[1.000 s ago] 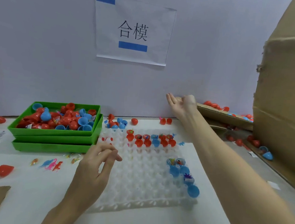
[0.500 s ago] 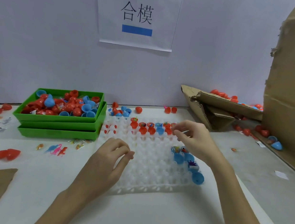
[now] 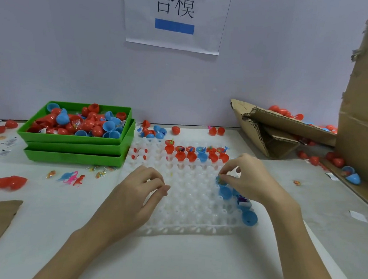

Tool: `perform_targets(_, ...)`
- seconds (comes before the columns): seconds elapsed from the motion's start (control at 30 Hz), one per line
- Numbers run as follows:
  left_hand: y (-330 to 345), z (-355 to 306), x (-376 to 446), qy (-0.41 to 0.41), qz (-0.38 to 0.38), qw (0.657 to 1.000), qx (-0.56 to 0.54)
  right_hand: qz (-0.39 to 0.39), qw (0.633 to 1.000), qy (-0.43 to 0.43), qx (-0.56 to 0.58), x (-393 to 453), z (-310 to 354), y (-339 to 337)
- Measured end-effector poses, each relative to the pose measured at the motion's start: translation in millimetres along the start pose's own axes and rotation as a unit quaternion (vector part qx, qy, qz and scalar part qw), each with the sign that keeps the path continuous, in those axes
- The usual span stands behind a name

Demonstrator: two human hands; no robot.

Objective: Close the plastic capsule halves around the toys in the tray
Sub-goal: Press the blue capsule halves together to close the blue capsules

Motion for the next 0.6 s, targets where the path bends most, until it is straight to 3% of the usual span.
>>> perform_targets(0.2,-2.9,0.1,0.7,-0.003,-0.028,0.999,-0.016,-0.103,0.988,-0.044,0.11,-4.9,11.8,-19.3)
perform_targets(0.37,0.7,-3.8,0.7,-0.051,-0.046,0.984,-0.166,-0.059,0.948,-0.085,0.301,-12.1,49.2,-4.5)
perform_targets(0.47,8.5,-10.5,-0.5,-0.078,-0.041,0.971,-0.224,-0.015,0.939,-0.091,0.332,-17.0,72.2,16.9)
perform_targets(0.6,2.7,-4.7,-0.8,-0.109,-0.097,0.963,-0.225,-0.007,0.936,-0.073,0.345,-18.4,81.7,30.9)
Point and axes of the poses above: each hand's wrist, its own x-axis towards the middle knuckle, its own y-axis out of the palm, z = x × y, the point moved 7 cm from there along x, towards the middle knuckle, and after that the axes turned 2 degrees about x, right-handed, at the moved point
